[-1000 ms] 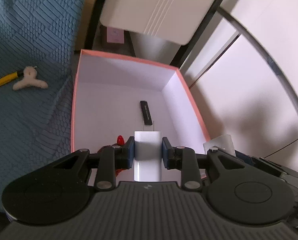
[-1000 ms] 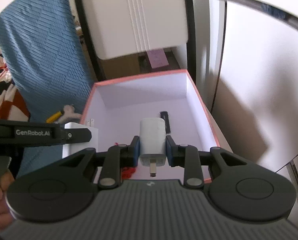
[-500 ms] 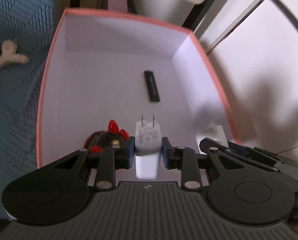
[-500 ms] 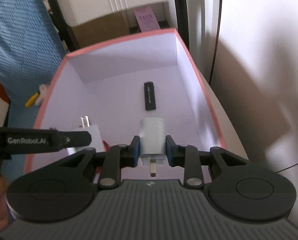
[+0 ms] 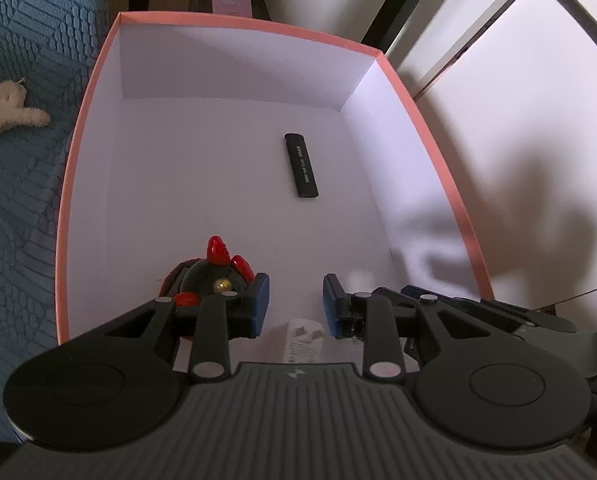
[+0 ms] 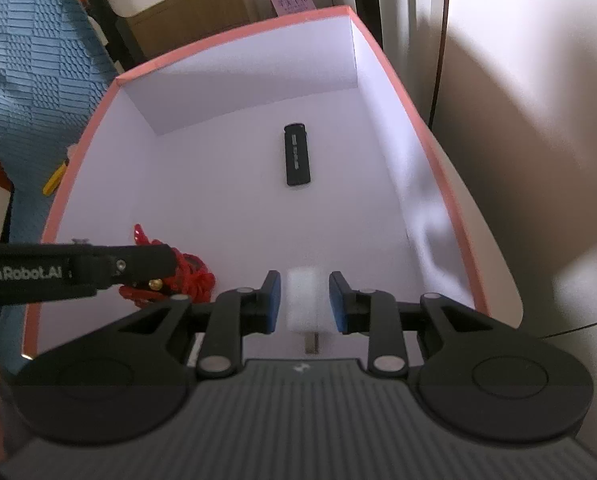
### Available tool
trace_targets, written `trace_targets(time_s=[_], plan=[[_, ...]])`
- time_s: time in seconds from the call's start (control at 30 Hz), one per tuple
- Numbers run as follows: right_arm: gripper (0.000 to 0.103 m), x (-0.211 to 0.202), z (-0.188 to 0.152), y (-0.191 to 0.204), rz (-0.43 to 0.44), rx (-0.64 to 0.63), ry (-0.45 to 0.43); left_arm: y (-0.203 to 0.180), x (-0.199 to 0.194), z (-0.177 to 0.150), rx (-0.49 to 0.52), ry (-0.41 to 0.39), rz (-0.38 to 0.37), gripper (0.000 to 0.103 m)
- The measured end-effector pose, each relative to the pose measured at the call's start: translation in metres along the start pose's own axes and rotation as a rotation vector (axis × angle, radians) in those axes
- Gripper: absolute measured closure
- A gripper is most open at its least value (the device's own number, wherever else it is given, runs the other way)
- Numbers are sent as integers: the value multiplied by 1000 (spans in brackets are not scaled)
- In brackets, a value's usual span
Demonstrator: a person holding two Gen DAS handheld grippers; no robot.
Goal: Organize rigid objects
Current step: 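Lower both chargers into the pink box and open both grippers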
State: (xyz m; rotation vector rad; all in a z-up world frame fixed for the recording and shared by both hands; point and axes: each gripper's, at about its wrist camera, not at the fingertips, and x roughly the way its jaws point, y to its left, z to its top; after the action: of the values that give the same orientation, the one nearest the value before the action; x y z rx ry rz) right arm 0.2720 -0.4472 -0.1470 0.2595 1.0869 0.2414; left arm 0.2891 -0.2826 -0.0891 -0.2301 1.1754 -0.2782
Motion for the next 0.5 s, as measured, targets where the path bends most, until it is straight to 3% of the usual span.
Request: trace_targets(time_s=[0.5], plan=[[73,-58,-8,28,37,-15,-85,6,-69,-17,12,-114,-27,70]])
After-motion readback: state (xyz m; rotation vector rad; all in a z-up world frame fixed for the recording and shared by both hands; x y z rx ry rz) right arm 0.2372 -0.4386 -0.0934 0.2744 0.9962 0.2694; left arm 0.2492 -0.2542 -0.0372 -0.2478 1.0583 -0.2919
